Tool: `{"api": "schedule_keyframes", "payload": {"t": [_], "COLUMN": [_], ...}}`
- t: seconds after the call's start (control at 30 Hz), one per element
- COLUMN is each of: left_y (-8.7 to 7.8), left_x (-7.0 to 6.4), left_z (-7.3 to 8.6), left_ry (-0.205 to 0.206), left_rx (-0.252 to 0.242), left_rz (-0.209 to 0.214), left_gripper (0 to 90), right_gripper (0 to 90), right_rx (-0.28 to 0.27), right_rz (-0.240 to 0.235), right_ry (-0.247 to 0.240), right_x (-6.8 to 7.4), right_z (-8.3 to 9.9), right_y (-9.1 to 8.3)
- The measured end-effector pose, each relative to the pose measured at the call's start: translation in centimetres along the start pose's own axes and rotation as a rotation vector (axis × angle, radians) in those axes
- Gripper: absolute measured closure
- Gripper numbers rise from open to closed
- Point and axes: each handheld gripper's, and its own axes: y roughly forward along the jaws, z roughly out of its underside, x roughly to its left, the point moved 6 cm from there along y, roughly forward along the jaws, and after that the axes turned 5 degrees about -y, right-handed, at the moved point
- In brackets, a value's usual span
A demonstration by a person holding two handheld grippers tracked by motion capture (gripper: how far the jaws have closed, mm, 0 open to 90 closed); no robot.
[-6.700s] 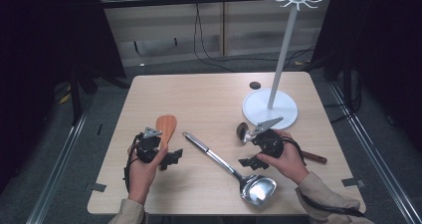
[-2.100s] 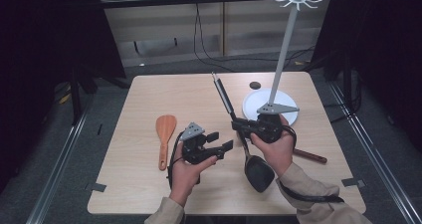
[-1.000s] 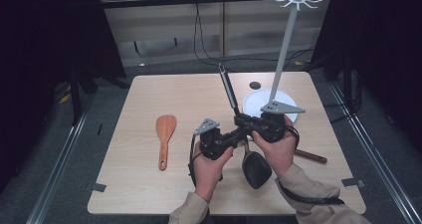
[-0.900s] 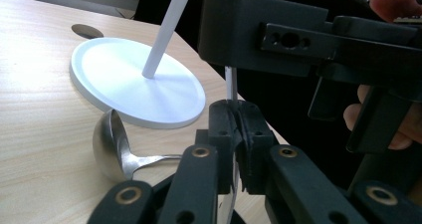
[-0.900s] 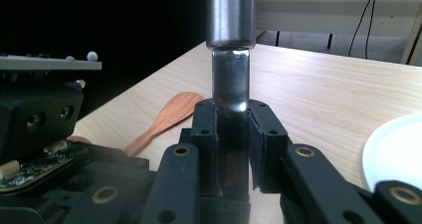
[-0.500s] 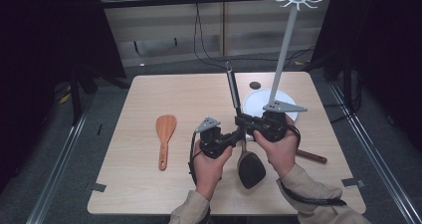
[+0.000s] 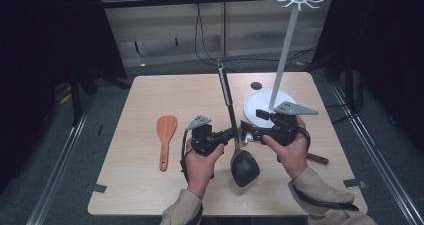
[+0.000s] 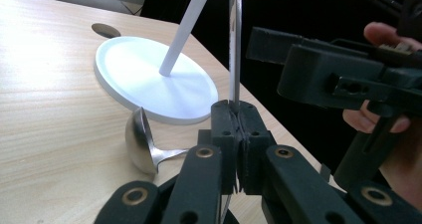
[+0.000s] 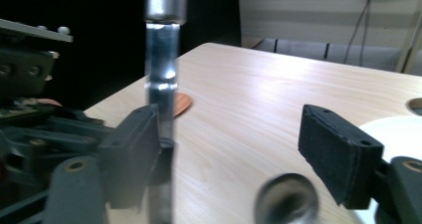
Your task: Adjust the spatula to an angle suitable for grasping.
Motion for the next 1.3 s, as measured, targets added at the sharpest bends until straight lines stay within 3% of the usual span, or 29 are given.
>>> {"api": "schedule_keyframes", "payload": {"t": [0.23, 0.63, 0.77, 1.07, 1.3], "left_y": [-0.2, 0.3, 0.4, 1.1, 1.9], "left_x": [-0.4, -1.0, -1.3, -1.6, -1.8], "left_z": [-1.1, -2.3, -3.2, -4.7, -6.1], "left_ry": [0.028, 0.060, 0.079, 0.114, 0.141], "left_rx": [-0.008, 0.000, -0.005, -0.004, -0.002], "left_rz": [0.032, 0.065, 0.070, 0.067, 0.069], "left_gripper": [88.1, 88.1, 88.1, 88.1, 88.1], "right_gripper": [17.7, 8.3, 7.7, 6.7, 8.2], "right_rx": [0.028, 0.116, 0.149, 0.221, 0.255], "right_rz": [0.070, 0.081, 0.088, 0.028, 0.022], "right_ry": [-0.021, -0.038, -0.052, -0.095, -0.092], "right_x": [-2.0, -3.9, -4.0, -2.8, -2.9], "right_z": [1.6, 4.8, 5.7, 7.6, 8.6], "right_y": [-1.0, -2.2, -2.6, -2.0, -2.0]}}
